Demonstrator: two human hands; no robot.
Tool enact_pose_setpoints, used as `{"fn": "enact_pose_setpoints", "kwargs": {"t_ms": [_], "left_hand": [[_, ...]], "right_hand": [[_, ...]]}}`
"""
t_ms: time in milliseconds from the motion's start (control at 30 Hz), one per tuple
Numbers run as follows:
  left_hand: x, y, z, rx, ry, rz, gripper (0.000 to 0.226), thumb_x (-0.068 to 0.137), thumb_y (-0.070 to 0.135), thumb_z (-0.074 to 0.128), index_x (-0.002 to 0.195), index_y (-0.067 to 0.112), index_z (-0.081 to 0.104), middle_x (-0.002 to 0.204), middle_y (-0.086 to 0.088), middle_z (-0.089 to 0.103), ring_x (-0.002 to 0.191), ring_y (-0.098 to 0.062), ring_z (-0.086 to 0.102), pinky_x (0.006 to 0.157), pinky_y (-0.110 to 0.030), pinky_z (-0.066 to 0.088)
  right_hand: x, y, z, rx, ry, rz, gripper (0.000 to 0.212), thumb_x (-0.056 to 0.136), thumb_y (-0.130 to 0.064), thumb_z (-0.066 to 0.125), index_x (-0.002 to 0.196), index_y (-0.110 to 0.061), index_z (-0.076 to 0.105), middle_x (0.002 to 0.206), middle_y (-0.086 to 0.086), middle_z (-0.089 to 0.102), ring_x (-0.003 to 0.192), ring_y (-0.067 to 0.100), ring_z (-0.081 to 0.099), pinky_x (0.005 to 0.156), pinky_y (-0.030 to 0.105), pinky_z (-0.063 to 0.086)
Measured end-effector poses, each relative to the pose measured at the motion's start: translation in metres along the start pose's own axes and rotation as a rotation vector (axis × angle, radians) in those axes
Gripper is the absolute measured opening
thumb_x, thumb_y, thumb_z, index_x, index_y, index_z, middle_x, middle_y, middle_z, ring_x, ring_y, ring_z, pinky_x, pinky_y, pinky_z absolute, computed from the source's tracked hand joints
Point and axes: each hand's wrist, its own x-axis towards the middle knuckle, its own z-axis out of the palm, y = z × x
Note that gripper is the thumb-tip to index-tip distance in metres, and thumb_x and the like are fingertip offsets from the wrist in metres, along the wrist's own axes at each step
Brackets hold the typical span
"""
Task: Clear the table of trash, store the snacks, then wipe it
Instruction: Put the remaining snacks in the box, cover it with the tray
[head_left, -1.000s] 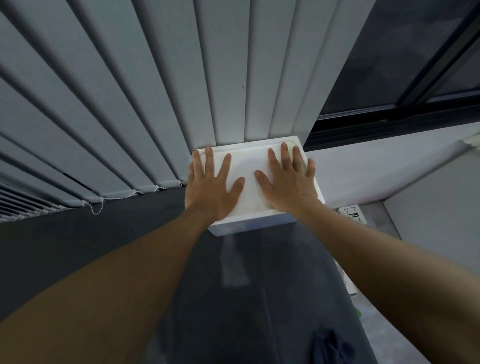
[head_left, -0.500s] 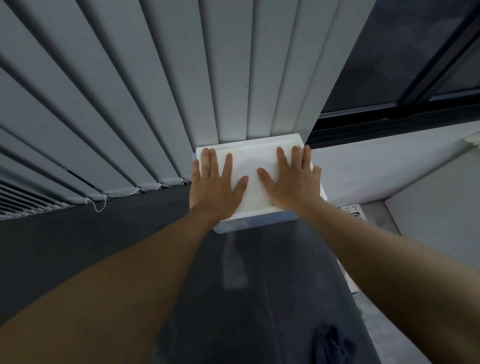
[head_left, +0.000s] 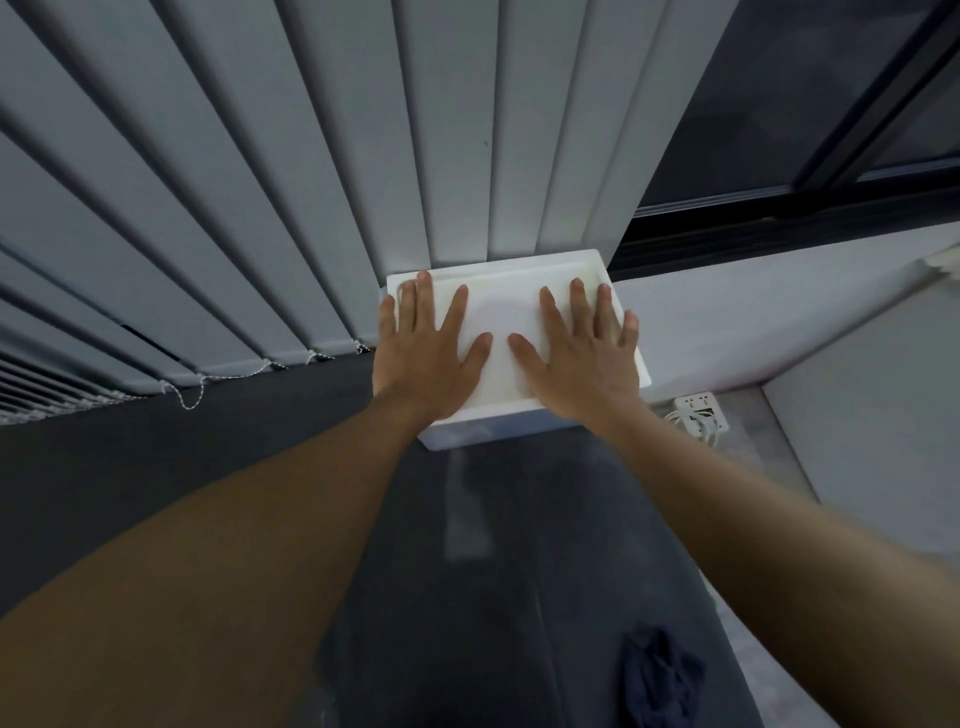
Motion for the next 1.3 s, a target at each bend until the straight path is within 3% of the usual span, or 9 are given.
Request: {"fn": "enact_pose_setpoints", "kwargs": {"t_ms": [133,200,367,467,633,867,1033,1200,1300], "left_hand": [[-0.002,0.001,-0.007,-0.088,0.130,0.029,0.058,0.098,0.054,0.035,0.144,0.019,0.042,0.150,-0.008,0.039,0.136,-0.030,0.034,0.114,-0.044,0.024],[-0.004,0.002,-0.007,-0.075,0.124,0.032,0.057,0.099,0.052,0.034,0.144,0.019,0.044,0.148,-0.007,0.044,0.135,-0.029,0.038,0.114,-0.044,0.026],[-0.009,-0.004,-0.011,-0.067,-0.103,0.092,0.066,0.103,0.052,0.021,0.159,0.019,0.012,0.166,-0.009,0.009,0.153,-0.030,0.006,0.124,-0.043,0.005],[-0.013,-0.010,-0.025,-0.024,-0.200,0.103,0.069,0.102,0.055,0.019,0.159,0.019,0.004,0.167,-0.008,-0.003,0.153,-0.028,-0.006,0.124,-0.043,-0.001],[-0.040,-0.020,-0.045,-0.055,-0.177,0.056,0.065,0.104,0.051,0.021,0.159,0.021,0.005,0.167,-0.007,0.001,0.153,-0.031,0.001,0.124,-0.044,0.007],[-0.083,-0.057,-0.068,-0.128,-0.151,0.021,0.066,0.102,0.054,0.023,0.159,0.022,0.011,0.166,-0.008,0.013,0.152,-0.031,0.014,0.122,-0.049,0.016],[-0.128,-0.098,-0.088,-0.164,-0.138,0.026,0.064,0.103,0.051,0.025,0.159,0.021,0.014,0.165,-0.007,0.016,0.152,-0.028,0.014,0.122,-0.047,0.015],[-0.182,-0.154,-0.104,-0.166,-0.132,-0.023,0.065,0.103,0.051,0.025,0.159,0.020,0.014,0.165,-0.008,0.016,0.152,-0.028,0.013,0.123,-0.046,0.014],[-0.216,-0.189,-0.110,-0.161,-0.101,-0.054,0.065,0.103,0.051,0.027,0.158,0.019,0.018,0.164,-0.009,0.021,0.151,-0.029,0.017,0.122,-0.046,0.016]], "right_hand": [[0.005,0.002,-0.005,0.030,0.056,0.006,0.078,0.090,-0.076,0.009,0.155,-0.033,0.016,0.166,0.003,0.010,0.153,0.029,0.005,0.118,0.059,0.007],[0.005,0.001,-0.003,0.023,0.059,-0.005,0.080,0.089,-0.077,0.008,0.155,-0.033,0.016,0.166,0.003,0.011,0.153,0.030,0.007,0.119,0.059,0.007],[0.008,0.006,-0.012,0.017,-0.099,-0.036,0.083,0.089,-0.078,0.009,0.158,-0.034,0.000,0.167,0.002,-0.008,0.153,0.028,-0.009,0.119,0.058,-0.003],[0.010,0.011,-0.023,0.034,-0.212,-0.070,0.082,0.090,-0.077,0.014,0.158,-0.033,-0.002,0.167,0.001,-0.012,0.152,0.030,-0.012,0.119,0.060,-0.005],[-0.011,0.008,-0.034,0.130,-0.096,-0.049,0.079,0.091,-0.075,0.017,0.155,-0.030,0.018,0.166,0.006,0.010,0.152,0.036,0.005,0.119,0.060,0.006],[-0.050,-0.026,-0.067,0.155,-0.084,-0.052,0.079,0.090,-0.078,0.020,0.155,-0.032,0.021,0.166,0.002,0.014,0.152,0.035,0.010,0.119,0.062,0.005],[-0.084,-0.069,-0.089,0.187,-0.092,-0.094,0.078,0.092,-0.076,0.024,0.156,-0.031,0.019,0.166,0.001,0.015,0.152,0.033,0.010,0.120,0.059,0.004],[-0.116,-0.129,-0.099,0.183,-0.083,-0.175,0.079,0.092,-0.075,0.023,0.156,-0.030,0.020,0.165,0.002,0.017,0.152,0.032,0.011,0.121,0.057,0.009],[-0.135,-0.171,-0.101,0.193,-0.056,-0.247,0.083,0.088,-0.080,0.020,0.153,-0.029,0.027,0.161,0.003,0.030,0.147,0.033,0.022,0.118,0.058,0.018]]}}
